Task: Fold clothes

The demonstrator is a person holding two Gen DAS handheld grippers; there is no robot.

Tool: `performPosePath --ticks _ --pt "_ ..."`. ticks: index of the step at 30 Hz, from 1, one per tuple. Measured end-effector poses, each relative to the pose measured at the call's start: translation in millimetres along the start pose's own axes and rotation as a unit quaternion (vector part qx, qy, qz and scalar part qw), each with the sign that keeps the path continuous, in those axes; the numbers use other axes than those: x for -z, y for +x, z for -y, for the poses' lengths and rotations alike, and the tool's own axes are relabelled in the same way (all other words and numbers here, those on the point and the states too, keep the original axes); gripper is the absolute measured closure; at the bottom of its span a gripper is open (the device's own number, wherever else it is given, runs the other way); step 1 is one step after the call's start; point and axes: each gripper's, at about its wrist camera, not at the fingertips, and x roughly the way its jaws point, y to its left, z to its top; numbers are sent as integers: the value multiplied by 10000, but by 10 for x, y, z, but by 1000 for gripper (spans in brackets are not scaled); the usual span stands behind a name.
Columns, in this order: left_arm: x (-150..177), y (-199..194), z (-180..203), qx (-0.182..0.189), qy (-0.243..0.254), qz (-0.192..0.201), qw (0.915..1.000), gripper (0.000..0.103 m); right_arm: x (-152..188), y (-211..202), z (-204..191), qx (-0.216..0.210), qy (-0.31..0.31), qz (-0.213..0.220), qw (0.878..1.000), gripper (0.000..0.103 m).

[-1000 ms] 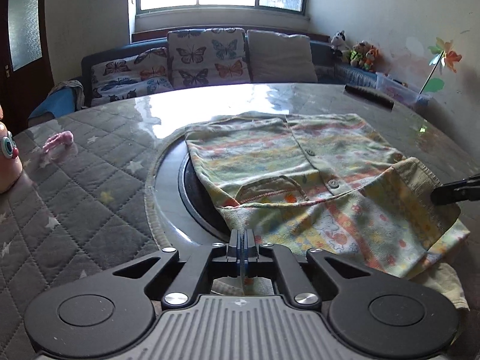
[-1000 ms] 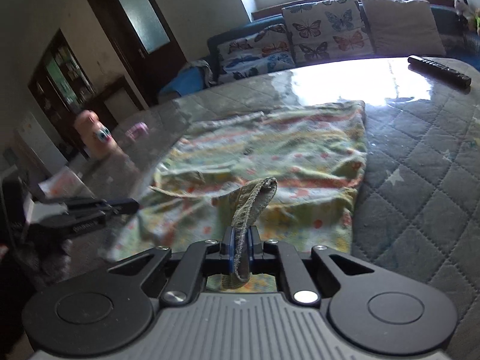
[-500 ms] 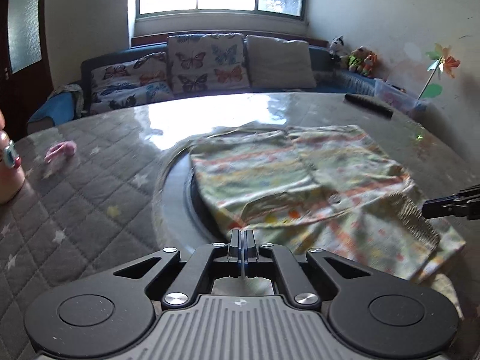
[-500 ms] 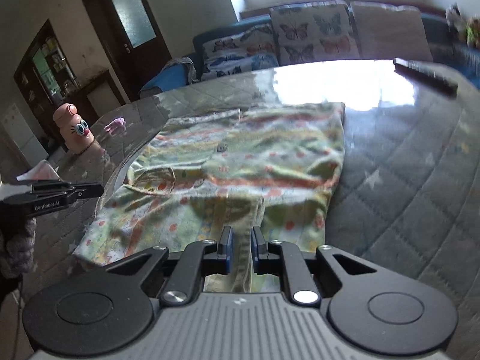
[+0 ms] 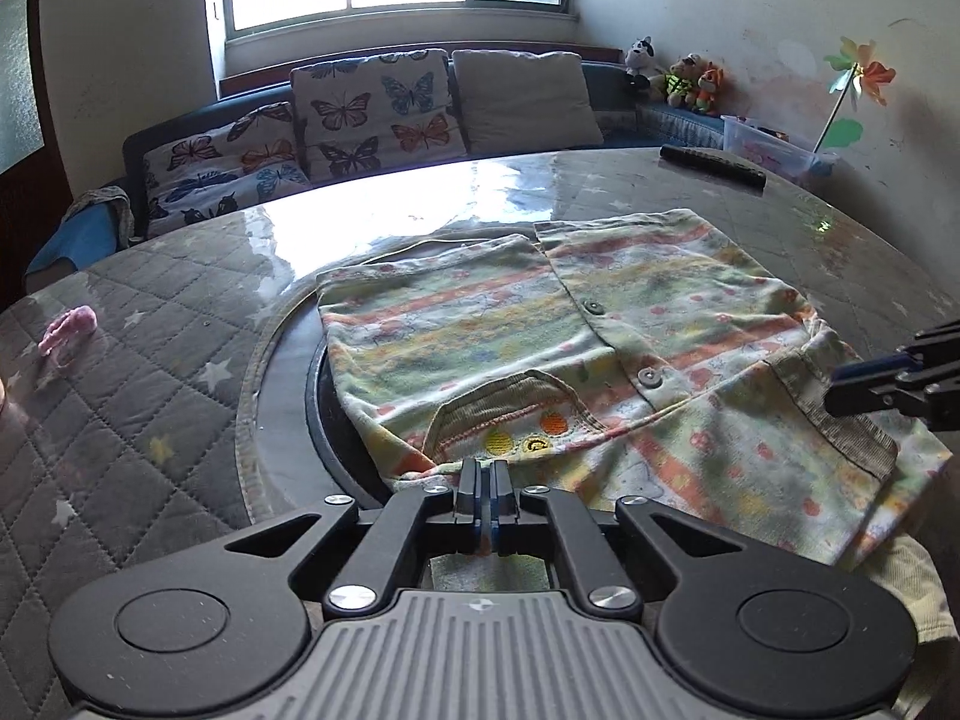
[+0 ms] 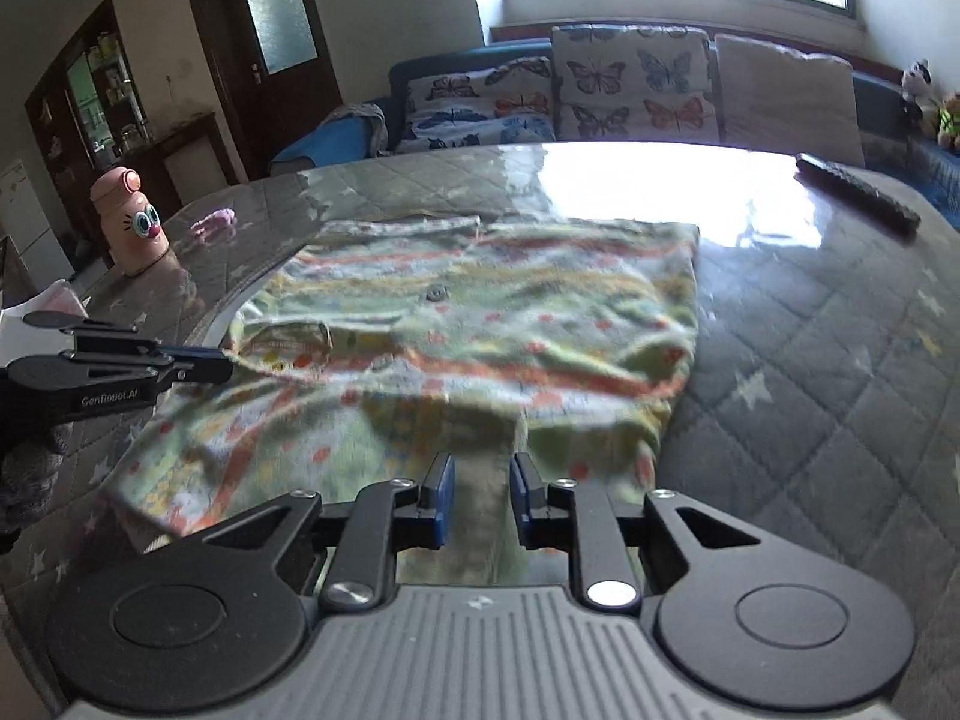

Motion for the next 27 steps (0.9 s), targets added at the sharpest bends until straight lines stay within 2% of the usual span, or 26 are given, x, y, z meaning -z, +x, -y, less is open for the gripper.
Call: performPosePath --ticks 2,4,6,9,11,13,15,19,23,25,27 --pt "8 21 -1 8 18 -20 10000 99 35 -38 15 -86 85 -95 9999 84" --pt "10 21 0 1 68 -20 10000 99 63 -74 26 -177 163 -180 9995 95" --pt "10 14 0 -11 115 -15 9999 99 68 -151 42 -366 342 -213 9985 97" --pt "-6 -22 -3 -6 172 6 9999 99 35 -240 62 -552 582 -167 9966 97" --pt "-33 -64 30 30 229 57 9997 99 40 -183 112 -349 635 -197 9972 97" --pt "-62 -139 112 170 335 155 9992 99 57 -114 165 -305 690 -264 9968 96" --pt "-55 -237 233 410 522 236 9975 99 73 -89 186 -364 743 -299 9961 90" --pt "7 -420 500 939 941 339 9905 98 115 -145 157 -475 643 -322 9963 86" --pt "169 -498 773 1344 1464 263 9797 90 136 -164 182 -496 659 -386 9958 86" --pt "265 -487 888 1384 1756 188 9745 84 142 -160 189 -521 672 -418 9955 89" --pt "341 -456 969 1275 1973 125 9719 84 141 -168 180 -514 666 -404 9956 93"
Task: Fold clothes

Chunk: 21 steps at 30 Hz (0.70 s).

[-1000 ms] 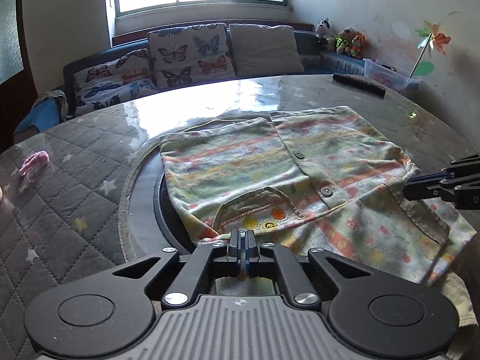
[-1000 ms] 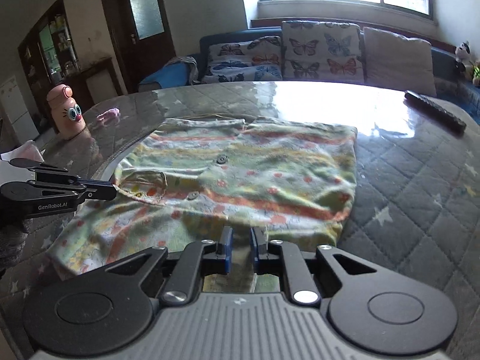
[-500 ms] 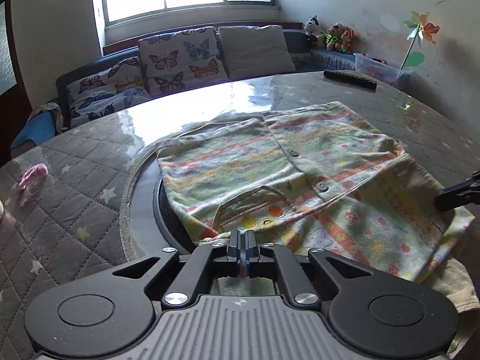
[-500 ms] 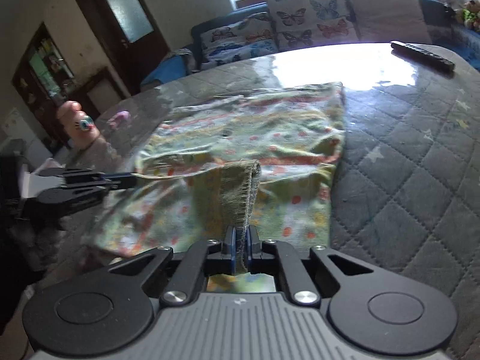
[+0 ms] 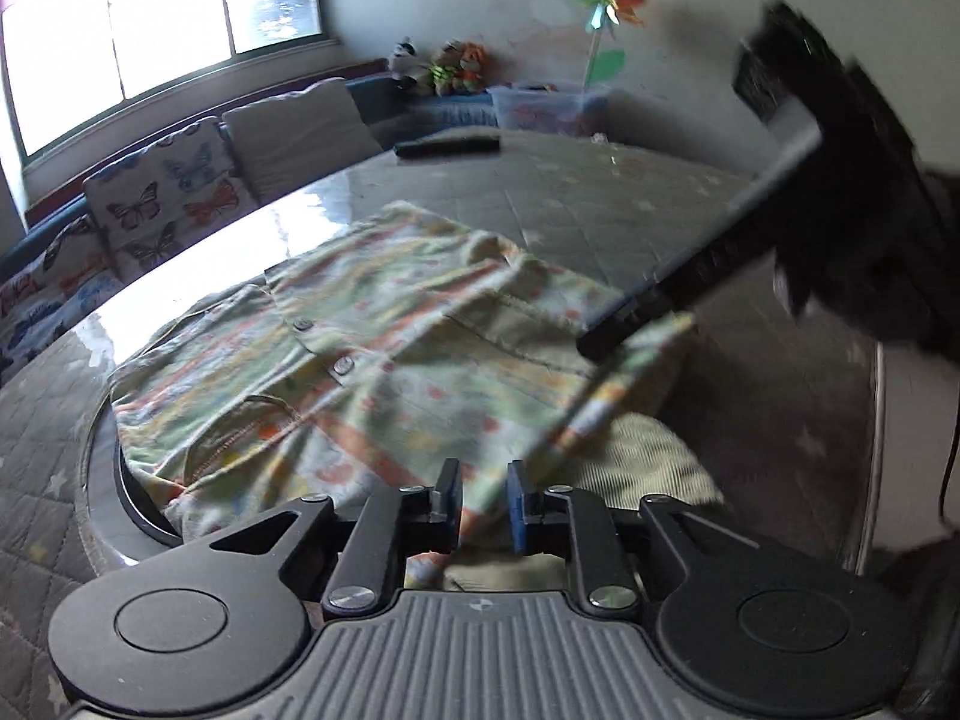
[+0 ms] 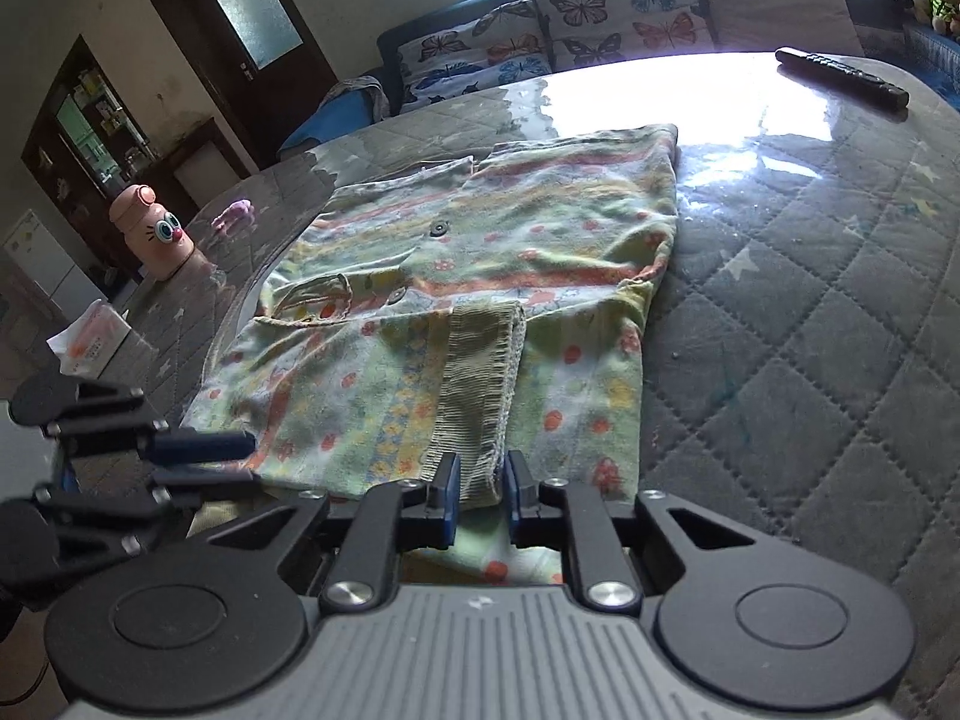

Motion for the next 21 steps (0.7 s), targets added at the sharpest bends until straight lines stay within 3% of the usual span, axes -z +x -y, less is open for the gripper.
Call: performPosePath --ticks 3,5,7,11,16,21 --pt "37 42 34 -46 90 -57 9999 86 -14 -34 -5 -3 35 66 10000 96" --pt "47 25 36 -89 141 -16 9999 99 -28 -61 -5 -18 45 99 9999 96" --pt "46 0 33 -162 158 24 9997 102 -44 -95 -12 -60 76 124 9999 97" --pt "26 -162 -20 -131 16 223 9997 103 -33 -179 -49 -149 89 163 9997 97" --pt "56 -99 -10 -47 -9 6 10000 102 42 -74 -76 -2 -59 33 10000 95" --pt "47 -167 -40 126 -74 37 9999 98 -69 -180 -173 265 -513 398 9975 92"
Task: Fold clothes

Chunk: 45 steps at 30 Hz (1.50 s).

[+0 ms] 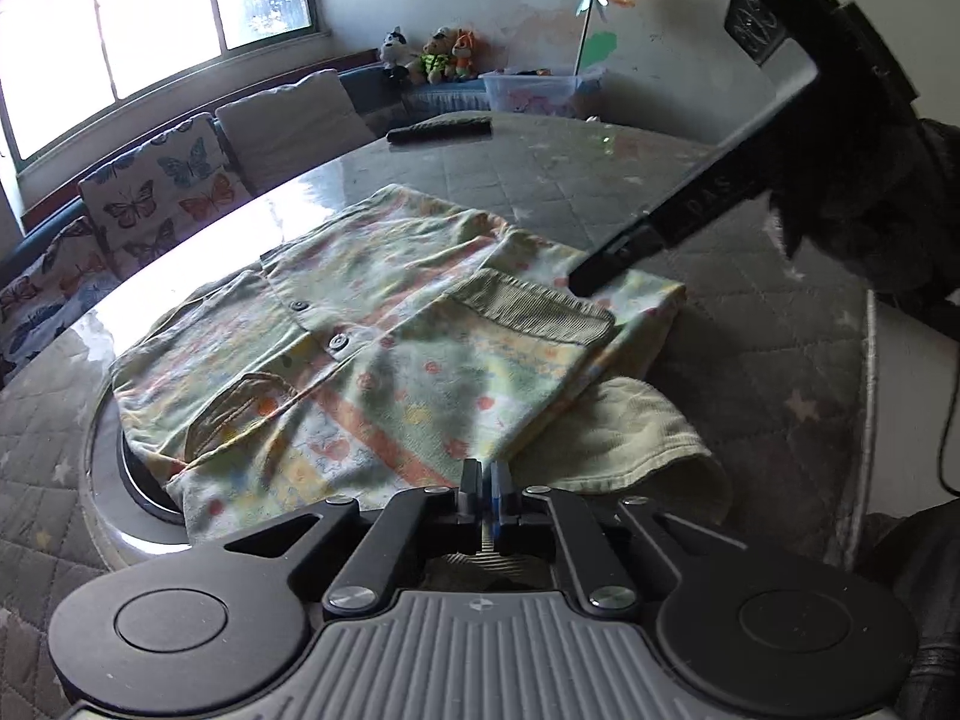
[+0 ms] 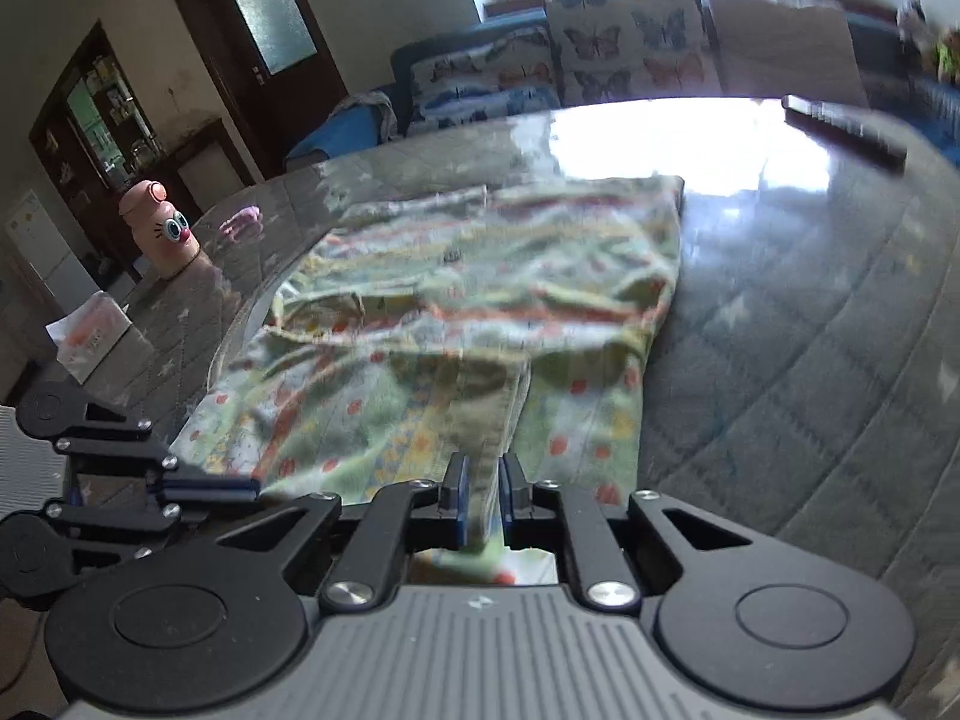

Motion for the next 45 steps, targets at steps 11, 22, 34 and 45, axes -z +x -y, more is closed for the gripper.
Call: performPosePath --ticks 11,22,34,45 --pt "-318 371 -421 -417 -1018 104 9939 98 -207 473 -180 -1 -570 131 9983 91" --pt "-171 533 -551 -661 -1249 -31 9900 98 -93 534 -275 222 -1087 -8 9938 85" --pt "207 176 -851 -1216 -1682 -71 9782 92 62 505 -606 -14 -1765 168 9842 72" --pt "375 -204 -766 -1548 -1219 -60 9804 91 175 251 -360 86 -1443 97 9894 68"
